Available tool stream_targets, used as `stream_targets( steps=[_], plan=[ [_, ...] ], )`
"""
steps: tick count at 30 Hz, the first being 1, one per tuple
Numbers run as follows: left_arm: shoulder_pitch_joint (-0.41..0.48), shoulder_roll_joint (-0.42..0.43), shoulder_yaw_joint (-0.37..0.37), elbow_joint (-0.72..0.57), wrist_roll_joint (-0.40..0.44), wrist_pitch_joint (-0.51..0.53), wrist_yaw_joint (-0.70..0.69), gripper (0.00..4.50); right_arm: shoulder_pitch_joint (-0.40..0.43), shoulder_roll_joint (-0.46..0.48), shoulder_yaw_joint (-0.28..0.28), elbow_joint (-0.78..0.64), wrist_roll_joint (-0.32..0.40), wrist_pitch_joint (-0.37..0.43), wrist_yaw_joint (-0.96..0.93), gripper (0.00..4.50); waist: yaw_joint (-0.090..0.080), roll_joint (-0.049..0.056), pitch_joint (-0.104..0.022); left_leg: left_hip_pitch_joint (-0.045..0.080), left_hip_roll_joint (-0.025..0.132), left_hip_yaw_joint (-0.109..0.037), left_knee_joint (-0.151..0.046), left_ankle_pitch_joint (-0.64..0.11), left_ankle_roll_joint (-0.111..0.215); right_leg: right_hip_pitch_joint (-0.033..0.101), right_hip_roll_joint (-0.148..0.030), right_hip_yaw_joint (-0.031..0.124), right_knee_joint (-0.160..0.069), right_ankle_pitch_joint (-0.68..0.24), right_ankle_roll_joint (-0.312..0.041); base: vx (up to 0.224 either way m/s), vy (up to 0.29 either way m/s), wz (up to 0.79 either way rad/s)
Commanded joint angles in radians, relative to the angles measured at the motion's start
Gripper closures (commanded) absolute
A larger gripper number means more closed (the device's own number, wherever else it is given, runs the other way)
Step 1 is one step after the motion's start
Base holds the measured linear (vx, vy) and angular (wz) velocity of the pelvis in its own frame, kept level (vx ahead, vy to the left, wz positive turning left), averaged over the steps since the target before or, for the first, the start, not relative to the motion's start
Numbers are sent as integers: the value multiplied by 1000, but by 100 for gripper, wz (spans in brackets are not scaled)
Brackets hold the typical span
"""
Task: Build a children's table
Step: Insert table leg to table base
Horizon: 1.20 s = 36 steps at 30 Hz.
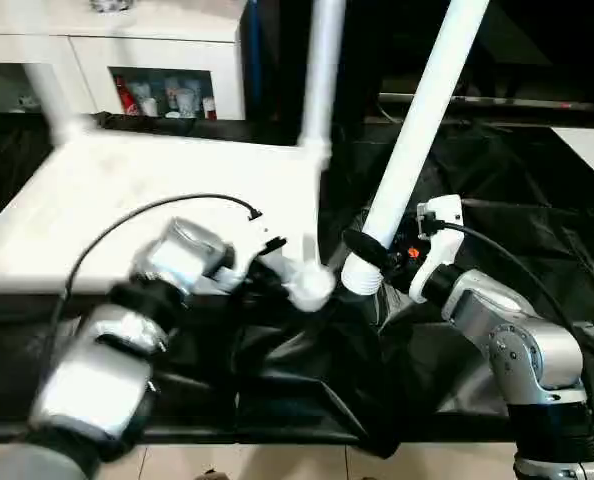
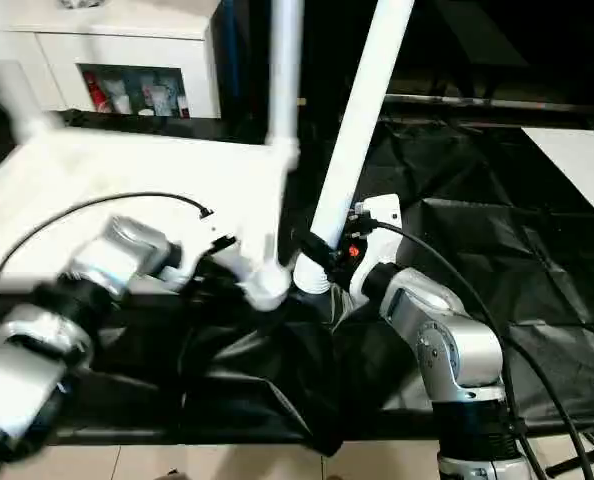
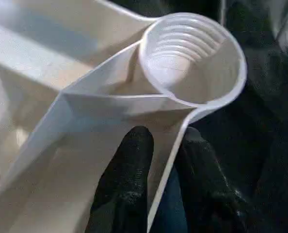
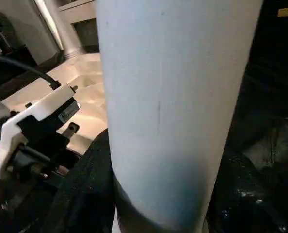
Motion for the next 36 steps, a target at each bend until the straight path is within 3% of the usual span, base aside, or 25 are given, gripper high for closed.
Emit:
stream_targets(
  steps=[1,4,5,6,8,9,12,14,16,17,18,21,25,31,33,36],
  plan=[
    [42,-5,18,-6,-14,10,46,377,-5,3,-18,12,-9,-9,-11,259,8,2,-64,-2,14,-6,-75,-232,2,53,-63,40,-89,-334,-177,0,0,0],
    [67,-13,14,-39,-15,-45,65,390,-9,5,-20,20,-11,-10,-17,259,7,1,-63,-3,13,-7,-78,-245,3,52,-62,39,-93,-362,-158,0,0,0],
    [98,-5,-10,-76,-1,-143,80,405,-14,3,-17,32,-26,-27,-22,259,9,1,-63,-4,15,-9,-80,-248,2,52,-64,39,-94,-362,-150,0,0,0],
    [115,-3,-13,-102,-2,-170,90,410,-17,3,-16,40,-35,-39,-27,259,6,-3,-63,-3,15,-7,-80,-252,1,50,-62,40,-94,-364,-146,0,0,0],
    [139,-1,0,-154,-17,-161,90,417,-20,5,-14,52,-56,-75,-42,259,8,-1,-65,0,16,-6,-80,-243,-1,47,-63,41,-93,-345,-146,0,0,0],
    [148,1,6,-178,-25,-161,85,369,-19,3,-8,56,-66,-101,-36,259,7,0,-67,-1,20,-8,-80,-236,-6,49,-66,42,-85,-324,-154,0,0,0],
    [155,19,6,-215,-25,-154,77,361,-11,-20,28,53,-90,-148,12,259,6,-3,-69,-5,17,-4,-76,-196,7,54,-63,41,-77,-237,-175,0,0,0],
    [160,52,-5,-247,-6,-200,88,335,-12,-18,12,63,-76,-112,-7,259,7,-4,-69,-7,17,-4,-76,-172,16,54,-62,42,-74,-218,-175,0,0,0],
    [152,74,-3,-252,3,-225,97,317,-18,-16,7,81,-84,-121,-12,259,7,-6,-70,-7,16,-2,-75,-163,21,53,-61,42,-73,-211,-175,0,0,0],
    [151,86,-5,-259,1,-228,81,312,-20,-17,11,90,-90,-133,-5,259,7,-12,-70,-9,16,-2,-75,-153,23,53,-61,41,-72,-207,-175,0,0,0],
    [151,92,-5,-265,-2,-222,70,306,-20,-17,13,93,-94,-139,-2,259,6,-8,-69,-9,16,-2,-75,-157,20,51,-61,41,-72,-221,-172,0,0,0],
    [157,113,1,-293,-27,-171,22,275,-22,-20,29,104,-105,-161,17,259,5,-11,-66,-7,16,0,-76,-174,15,48,-62,42,-77,-262,-164,0,0,0],
    [165,140,-20,-273,-11,-192,29,272,-24,-21,45,112,-104,-184,43,259,6,-8,-67,-7,17,-1,-76,-169,12,48,-61,43,-72,-243,-164,0,0,0],
    [163,122,0,-229,-57,-175,11,272,-30,-12,45,116,-102,-182,42,259,7,-8,-68,-8,14,1,-74,-155,15,49,-60,43,-70,-214,-175,0,0,0],
    [162,122,-2,-211,-57,-178,8,300,-37,-6,43,122,-105,-191,44,259,8,-6,-69,-7,15,1,-74,-156,14,49,-62,43,-70,-216,-176,0,0,0],
    [160,121,-2,-184,-61,-185,6,307,-54,-1,37,134,-106,-216,51,259,7,-8,-68,-6,16,0,-74,-164,12,49,-62,42,-70,-218,-179,0,0,0]
  ],
)
